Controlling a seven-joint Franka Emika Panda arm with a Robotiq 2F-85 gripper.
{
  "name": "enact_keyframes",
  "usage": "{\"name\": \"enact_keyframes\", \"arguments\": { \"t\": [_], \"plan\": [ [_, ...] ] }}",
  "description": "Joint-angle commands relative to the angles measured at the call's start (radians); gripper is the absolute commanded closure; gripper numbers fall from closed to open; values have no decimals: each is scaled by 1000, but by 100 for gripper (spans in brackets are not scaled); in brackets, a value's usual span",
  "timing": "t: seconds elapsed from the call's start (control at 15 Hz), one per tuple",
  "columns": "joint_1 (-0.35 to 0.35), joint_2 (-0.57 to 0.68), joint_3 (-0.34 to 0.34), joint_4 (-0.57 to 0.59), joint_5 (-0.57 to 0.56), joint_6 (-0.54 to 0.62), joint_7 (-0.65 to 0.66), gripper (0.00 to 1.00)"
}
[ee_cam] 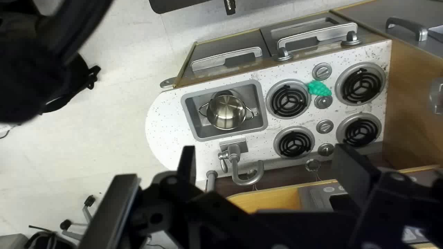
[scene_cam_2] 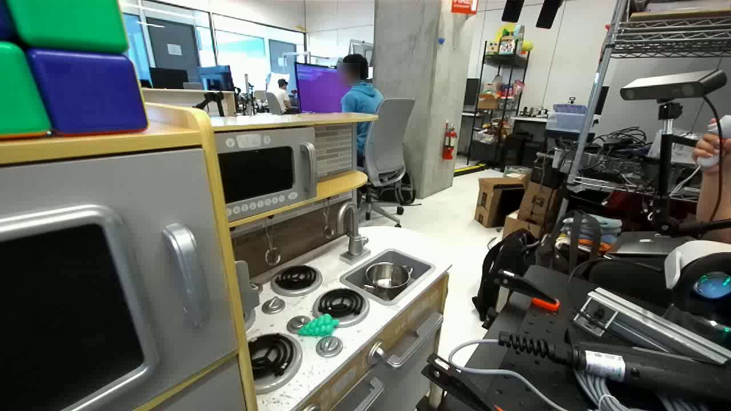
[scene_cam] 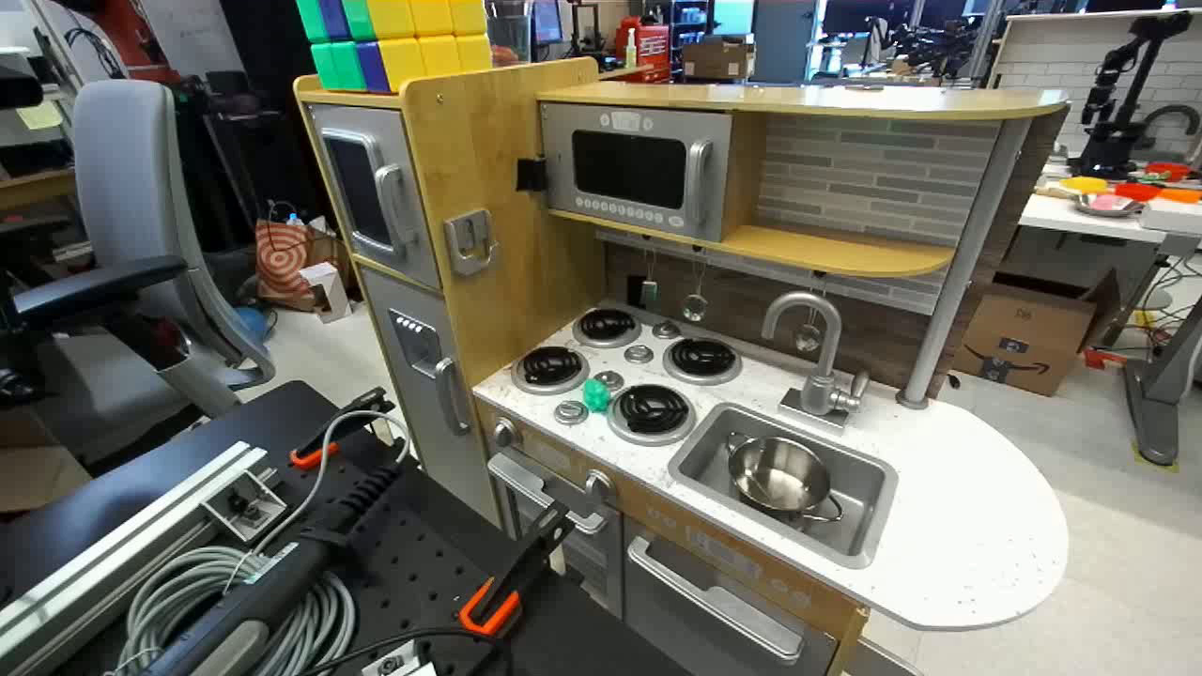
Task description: Put the thing on the stove inside the pot in the sink
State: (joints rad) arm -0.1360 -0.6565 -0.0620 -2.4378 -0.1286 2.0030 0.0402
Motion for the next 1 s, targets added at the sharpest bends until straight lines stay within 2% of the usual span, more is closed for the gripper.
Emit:
{"name": "enact_keyframes", "arguments": {
  "t": [0.0,0.33,0.47,0.93],
  "plan": [
    [3,0,-3,3,-2,-2,1,0],
    [3,0,-3,4,-2,-2,1,0],
    [10,27,-2,28,-68,-79,-97,0],
    [70,83,-103,47,-81,-62,-490,0]
  ]
}}
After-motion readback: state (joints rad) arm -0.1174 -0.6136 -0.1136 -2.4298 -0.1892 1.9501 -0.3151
